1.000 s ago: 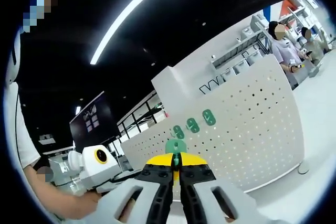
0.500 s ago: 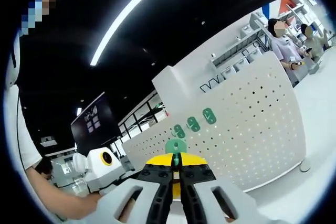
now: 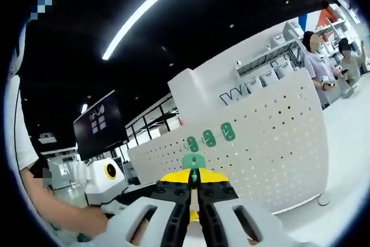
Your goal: Insert the hook assembly into the mounting plate slot until the hook locks in place.
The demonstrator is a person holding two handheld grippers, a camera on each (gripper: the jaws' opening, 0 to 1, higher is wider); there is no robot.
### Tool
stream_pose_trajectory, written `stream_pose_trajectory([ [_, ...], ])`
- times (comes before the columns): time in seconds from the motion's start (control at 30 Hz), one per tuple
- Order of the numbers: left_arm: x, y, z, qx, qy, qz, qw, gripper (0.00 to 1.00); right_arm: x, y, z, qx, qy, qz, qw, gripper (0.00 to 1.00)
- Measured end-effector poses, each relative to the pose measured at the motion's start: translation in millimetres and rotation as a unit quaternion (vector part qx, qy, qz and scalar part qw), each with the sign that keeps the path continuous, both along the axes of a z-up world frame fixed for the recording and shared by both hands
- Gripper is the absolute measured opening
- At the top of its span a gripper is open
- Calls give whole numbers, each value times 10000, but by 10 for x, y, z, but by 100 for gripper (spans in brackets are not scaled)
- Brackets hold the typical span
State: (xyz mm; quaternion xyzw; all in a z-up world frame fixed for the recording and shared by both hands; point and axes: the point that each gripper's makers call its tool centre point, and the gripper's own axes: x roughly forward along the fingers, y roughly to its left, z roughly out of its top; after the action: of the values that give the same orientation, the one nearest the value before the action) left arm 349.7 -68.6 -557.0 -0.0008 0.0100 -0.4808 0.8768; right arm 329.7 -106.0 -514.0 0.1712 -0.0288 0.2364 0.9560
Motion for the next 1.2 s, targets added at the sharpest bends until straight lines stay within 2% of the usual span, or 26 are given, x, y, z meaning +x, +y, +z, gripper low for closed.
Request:
stream_pose_trajectory([
  [0.23, 43, 211, -57, 48, 93, 153, 9998, 69, 94, -13, 53, -155, -26, -41, 9999, 0],
  [0.43, 16, 302, -91, 80, 123, 201, 9997, 66, 164, -22, 96, -497, -117, -93, 9987, 0],
  [0.6, -5, 385, -67, 30, 117, 248, 9996, 68, 259, -95, 150, -774, -208, -233, 9965, 0],
  [0.73, -2, 470, -103, 53, 158, 339, 9993, 67, 316, -150, 185, -857, -235, -324, 9955, 0],
  [0.83, 5, 514, -126, 50, 201, 408, 9990, 67, 348, -147, 224, -1135, -333, -385, 9922, 1],
  [1.03, -23, 589, -127, 73, 129, 531, 9985, 66, 448, -192, 221, -1180, -305, -503, 9913, 1],
  [1.2, -14, 658, -153, 92, 174, 635, 9978, 65, 525, -218, 240, -1238, -328, -543, 9903, 1],
])
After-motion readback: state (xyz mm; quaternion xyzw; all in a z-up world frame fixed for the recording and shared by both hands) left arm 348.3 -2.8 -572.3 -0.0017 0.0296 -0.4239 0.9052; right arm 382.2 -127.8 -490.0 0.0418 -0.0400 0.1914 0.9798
